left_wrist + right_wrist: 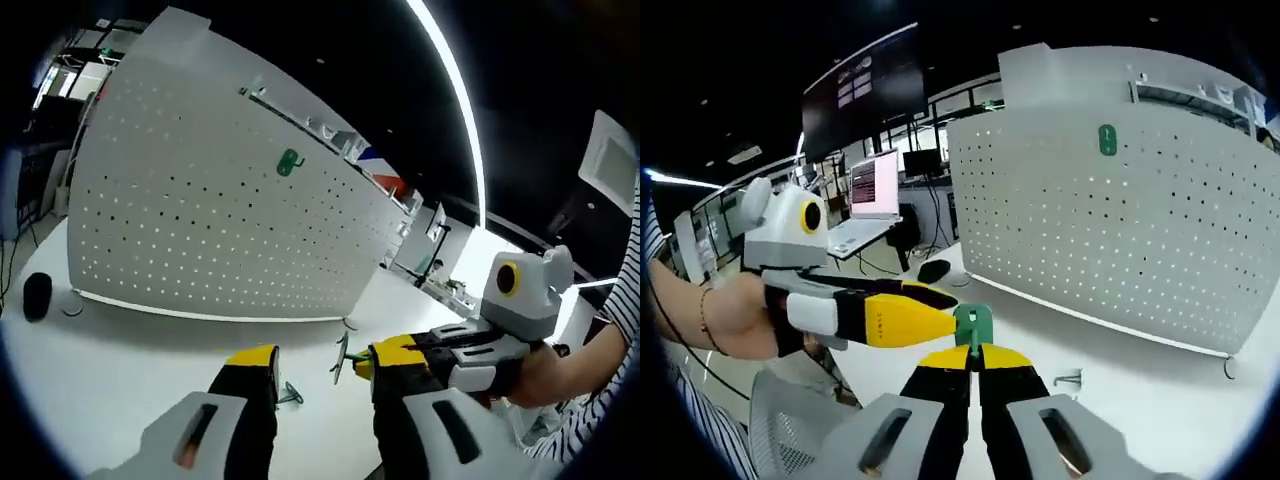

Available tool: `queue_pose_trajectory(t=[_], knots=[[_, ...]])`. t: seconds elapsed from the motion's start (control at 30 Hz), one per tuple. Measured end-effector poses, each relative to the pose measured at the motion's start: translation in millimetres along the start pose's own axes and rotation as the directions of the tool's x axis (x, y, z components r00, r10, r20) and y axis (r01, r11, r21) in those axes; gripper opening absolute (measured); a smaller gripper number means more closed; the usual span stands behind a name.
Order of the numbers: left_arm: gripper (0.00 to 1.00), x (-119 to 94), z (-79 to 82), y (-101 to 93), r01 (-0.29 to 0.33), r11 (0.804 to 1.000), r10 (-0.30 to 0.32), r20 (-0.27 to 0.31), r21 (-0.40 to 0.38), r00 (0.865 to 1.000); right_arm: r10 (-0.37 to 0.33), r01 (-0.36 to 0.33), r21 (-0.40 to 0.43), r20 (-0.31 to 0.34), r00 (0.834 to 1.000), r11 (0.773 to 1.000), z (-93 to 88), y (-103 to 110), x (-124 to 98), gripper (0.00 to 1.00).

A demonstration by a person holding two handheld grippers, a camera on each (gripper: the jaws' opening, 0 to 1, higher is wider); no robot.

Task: Insert the hook assembly into the mounting plate slot until the hook locks in place.

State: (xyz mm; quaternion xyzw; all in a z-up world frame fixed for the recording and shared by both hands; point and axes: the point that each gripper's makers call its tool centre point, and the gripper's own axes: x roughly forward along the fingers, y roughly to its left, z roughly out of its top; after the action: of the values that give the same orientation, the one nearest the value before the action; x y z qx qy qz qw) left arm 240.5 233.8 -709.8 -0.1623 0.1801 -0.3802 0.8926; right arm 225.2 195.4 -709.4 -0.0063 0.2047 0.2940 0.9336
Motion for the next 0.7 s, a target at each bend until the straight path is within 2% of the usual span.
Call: queue_pose_trajectory(t=[0.13,0.27,0.37,0.43,0.5,0.6,0.7], knots=[[0.54,-9,0.9,6.0,-0.007,1.0,0.007,0.012,-0.021,1.0,-0.02,0.02,-0.011,0.039,0.999,1.0,12.0,-3,2,0.0],[0.68,-13,-4.6,10.5,-0.039,0.999,0.039,0.01,-0.006,0.999,-0.034,0.034,0.0,0.065,0.997,0.999,20.9,-6,6,0.0],[0.75,-15,-7.6,0.2,-0.015,1.0,0.015,0.008,-0.005,1.0,-0.061,0.054,0.068,0.105,0.993,0.996,27.8,-12,8,0.0],[0.8,-16,-9.6,-6.3,-0.01,1.0,0.01,0.003,0.017,1.0,-0.085,0.078,0.063,0.114,0.99,0.995,29.0,-17,9,0.0],[0.86,-17,-16.1,-10.3,-0.016,0.998,0.017,-0.02,0.06,1.0,-0.098,0.09,0.067,0.115,0.989,0.994,29.2,-20,11,0.0],[0.87,-18,-30.2,-9.5,-0.029,0.993,0.036,-0.061,0.112,0.997,-0.121,0.116,0.047,0.126,0.985,0.992,30.8,-22,14,0.0],[0.91,-19,-39.8,-7.4,-0.033,0.997,0.038,-0.068,0.068,0.997,-0.139,0.133,0.049,0.135,0.981,0.99,31.9,-25,15,0.0]])
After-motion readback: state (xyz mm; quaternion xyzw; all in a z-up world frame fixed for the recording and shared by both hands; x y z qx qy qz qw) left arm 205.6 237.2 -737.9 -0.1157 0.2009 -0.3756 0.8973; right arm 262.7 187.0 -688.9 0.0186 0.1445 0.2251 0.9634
